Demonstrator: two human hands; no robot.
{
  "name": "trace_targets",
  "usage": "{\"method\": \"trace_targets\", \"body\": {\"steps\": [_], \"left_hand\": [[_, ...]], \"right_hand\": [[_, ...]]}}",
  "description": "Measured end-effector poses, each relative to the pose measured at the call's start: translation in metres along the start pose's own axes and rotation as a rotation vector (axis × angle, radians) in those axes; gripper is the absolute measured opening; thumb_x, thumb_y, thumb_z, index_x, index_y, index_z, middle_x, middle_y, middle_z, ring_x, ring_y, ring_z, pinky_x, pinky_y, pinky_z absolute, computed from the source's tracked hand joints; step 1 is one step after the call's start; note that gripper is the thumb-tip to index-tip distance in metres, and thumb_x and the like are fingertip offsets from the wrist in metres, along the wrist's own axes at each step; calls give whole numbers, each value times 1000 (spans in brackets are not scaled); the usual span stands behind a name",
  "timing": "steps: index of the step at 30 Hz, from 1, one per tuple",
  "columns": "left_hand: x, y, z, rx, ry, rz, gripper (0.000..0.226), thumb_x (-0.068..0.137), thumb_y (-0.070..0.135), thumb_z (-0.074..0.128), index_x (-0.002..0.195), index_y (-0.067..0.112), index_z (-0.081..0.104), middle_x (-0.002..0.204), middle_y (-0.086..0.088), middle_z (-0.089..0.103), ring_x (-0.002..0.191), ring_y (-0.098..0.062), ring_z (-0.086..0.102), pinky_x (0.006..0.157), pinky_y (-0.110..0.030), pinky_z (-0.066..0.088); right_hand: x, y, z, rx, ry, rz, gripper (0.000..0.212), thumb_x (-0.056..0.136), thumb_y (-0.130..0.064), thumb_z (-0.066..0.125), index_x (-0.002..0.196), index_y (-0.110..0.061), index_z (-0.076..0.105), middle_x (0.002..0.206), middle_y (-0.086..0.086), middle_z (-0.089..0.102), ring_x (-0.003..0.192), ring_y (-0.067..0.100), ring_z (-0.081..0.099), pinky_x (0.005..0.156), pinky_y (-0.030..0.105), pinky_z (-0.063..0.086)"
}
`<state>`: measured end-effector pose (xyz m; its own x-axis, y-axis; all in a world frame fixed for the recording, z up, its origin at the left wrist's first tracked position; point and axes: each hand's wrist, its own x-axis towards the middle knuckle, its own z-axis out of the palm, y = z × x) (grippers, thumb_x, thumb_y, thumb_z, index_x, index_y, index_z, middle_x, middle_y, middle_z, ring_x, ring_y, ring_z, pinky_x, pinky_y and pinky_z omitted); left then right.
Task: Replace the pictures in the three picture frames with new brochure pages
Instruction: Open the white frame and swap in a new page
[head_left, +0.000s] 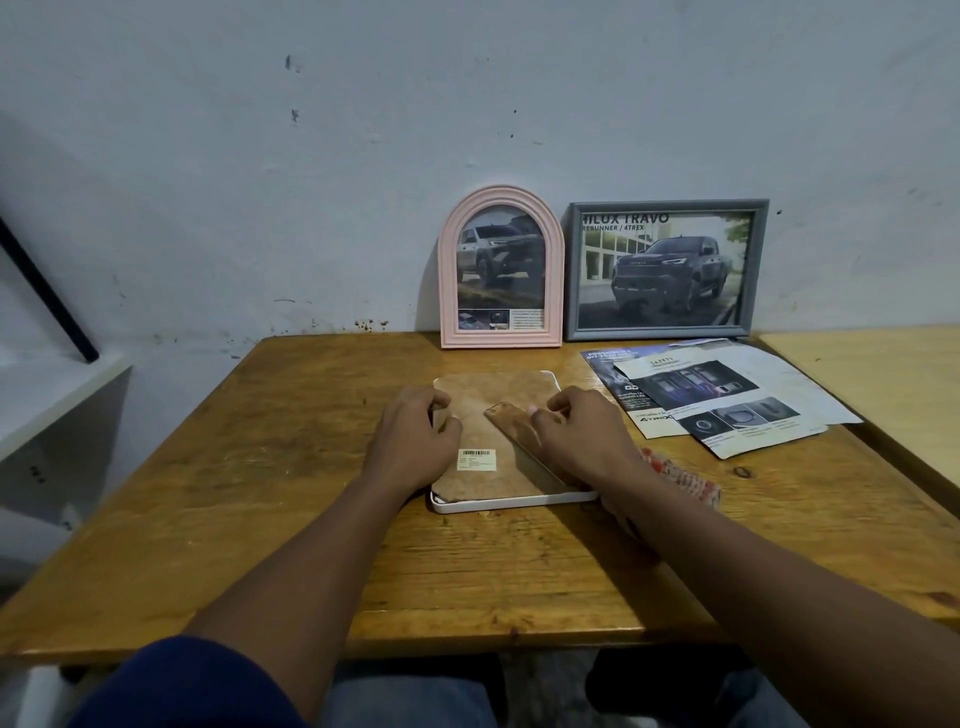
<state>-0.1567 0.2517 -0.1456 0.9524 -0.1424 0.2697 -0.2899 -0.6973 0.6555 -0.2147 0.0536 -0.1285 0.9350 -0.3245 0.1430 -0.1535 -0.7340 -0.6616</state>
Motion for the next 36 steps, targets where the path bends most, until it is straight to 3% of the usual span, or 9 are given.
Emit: {"method": "trace_targets", "body": {"steps": [3, 8, 14, 18, 22, 28, 31, 34, 36], "left_hand": [[2, 2, 0, 151, -112, 25, 50, 99, 35, 54, 144, 15, 52, 140, -1, 44, 121, -24, 53, 99, -40, 47], [9, 5, -3, 264, -185, 36, 49, 103, 37, 47, 144, 12, 52, 146, -8, 40, 127, -30, 51, 104, -43, 44], [13, 5, -1, 119, -222, -30, 56, 100, 35, 56, 150, 14, 46, 150, -2, 36, 136, -24, 43, 109, -34, 35], [5, 5, 4, 33, -179, -25, 51, 97, 34, 60, 143, 16, 51, 145, 4, 40, 132, -19, 44, 100, -29, 35], [-2, 2, 8, -6, -120, 1, 36, 96, 36, 60, 129, 22, 57, 133, 4, 56, 122, -18, 53, 100, -40, 46], [-6, 3, 7, -21, -97, 67, 20, 100, 31, 53, 117, 24, 62, 119, 6, 64, 112, -17, 57, 92, -36, 46], [-2, 5, 0, -13, -231, 39, 27, 103, 29, 48, 126, 26, 60, 130, 3, 61, 120, -20, 55, 97, -36, 44], [-2, 9, -5, 47, -370, 17, 47, 104, 29, 46, 151, 24, 41, 161, 3, 34, 147, -21, 31, 113, -34, 29], [-2, 11, -6, 80, -412, 17, 52, 105, 29, 44, 155, 23, 32, 165, 1, 25, 151, -21, 23, 116, -36, 25]], "right_hand": [[1, 4, -4, -5, -23, -24, 44, 89, -40, 59, 125, -15, 63, 127, 7, 62, 112, 22, 57, 89, 31, 45], [-3, 22, -10, -145, 28, -91, 41, 92, -44, 54, 120, -16, 60, 119, 6, 58, 106, 22, 55, 87, 35, 46], [4, 42, -28, -320, 18, -111, 45, 96, -56, 44, 107, -17, 64, 109, 8, 67, 100, 25, 58, 80, 37, 47], [10, 29, -25, -321, -85, -184, 52, 97, -55, 43, 129, -18, 60, 131, 9, 60, 121, 28, 50, 98, 43, 44], [14, 19, -9, -180, -116, -174, 48, 98, -48, 44, 125, -15, 65, 127, 12, 61, 115, 29, 54, 96, 39, 45], [22, 18, -6, -38, -72, -73, 52, 92, -53, 50, 130, -19, 61, 130, 10, 58, 116, 28, 55, 100, 48, 48], [24, 19, -5, -28, -112, -68, 54, 88, -55, 51, 128, -21, 62, 134, 9, 55, 124, 30, 51, 103, 49, 45], [25, 22, -3, -124, -152, -121, 42, 90, -51, 58, 123, -25, 65, 138, 8, 49, 128, 33, 44, 107, 49, 40], [26, 22, -4, -194, -186, -166, 42, 92, -51, 57, 125, -26, 62, 141, 7, 47, 130, 32, 41, 109, 48, 37]]}}
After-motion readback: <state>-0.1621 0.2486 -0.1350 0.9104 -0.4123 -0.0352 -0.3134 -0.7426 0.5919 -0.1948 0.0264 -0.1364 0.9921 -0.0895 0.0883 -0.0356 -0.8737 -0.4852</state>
